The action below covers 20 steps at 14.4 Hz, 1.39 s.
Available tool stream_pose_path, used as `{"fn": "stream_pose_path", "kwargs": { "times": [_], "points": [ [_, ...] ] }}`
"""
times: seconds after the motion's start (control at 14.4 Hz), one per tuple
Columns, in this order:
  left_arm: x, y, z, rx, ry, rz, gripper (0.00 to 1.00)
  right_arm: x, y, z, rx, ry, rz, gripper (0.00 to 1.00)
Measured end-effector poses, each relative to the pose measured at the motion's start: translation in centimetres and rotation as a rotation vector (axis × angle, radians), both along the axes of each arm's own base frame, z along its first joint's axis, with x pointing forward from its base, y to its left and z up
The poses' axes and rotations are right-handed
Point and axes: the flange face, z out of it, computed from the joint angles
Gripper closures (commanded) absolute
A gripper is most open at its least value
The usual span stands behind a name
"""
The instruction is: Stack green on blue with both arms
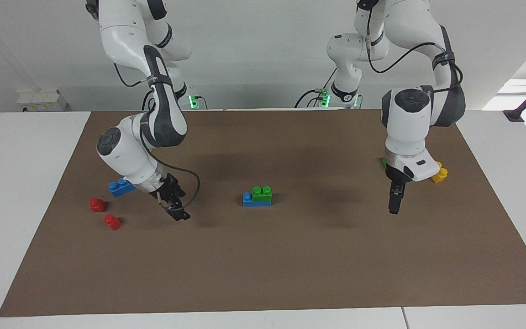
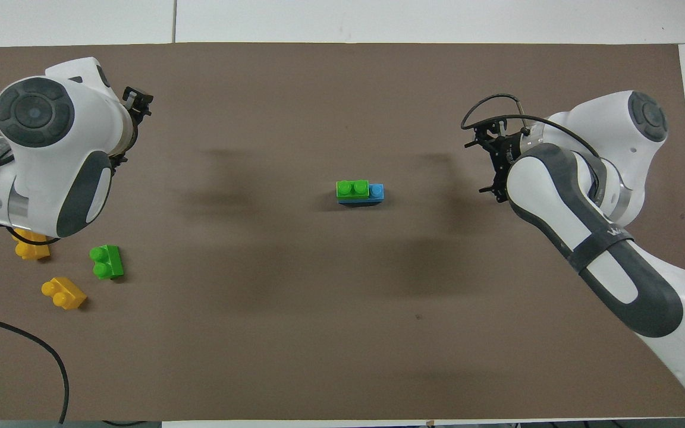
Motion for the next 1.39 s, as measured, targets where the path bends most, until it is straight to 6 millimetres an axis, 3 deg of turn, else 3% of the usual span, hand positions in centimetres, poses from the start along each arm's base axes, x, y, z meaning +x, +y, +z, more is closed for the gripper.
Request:
{"fn": "stream_pose_path", "kwargs": {
  "times": [0.21, 0.49, 0.9, 1.39],
  "points": [
    [-0.3, 3.3, 2.0, 0.046, 0.034, -0.091, 0.00, -0.2, -2.0, 3.8, -0.079, -0.063, 0.257, 0.00],
    [-1.0, 5.4, 4.1, 0.103, 0.098, -0.233, 0.00, -1.3, -3.5, 7.8, -0.161, -0.116, 0.551, 0.00],
    [-2.2, 10.1, 8.5, 0.084, 0.191, -0.470, 0.00, -4.3, -4.2, 15.9, -0.271, -0.172, 0.864, 0.00],
    [-4.1, 10.2, 11.5, 0.051, 0.316, -0.728, 0.00, -8.9, -4.4, 22.3, -0.288, -0.163, 1.081, 0.00]
  ]
}}
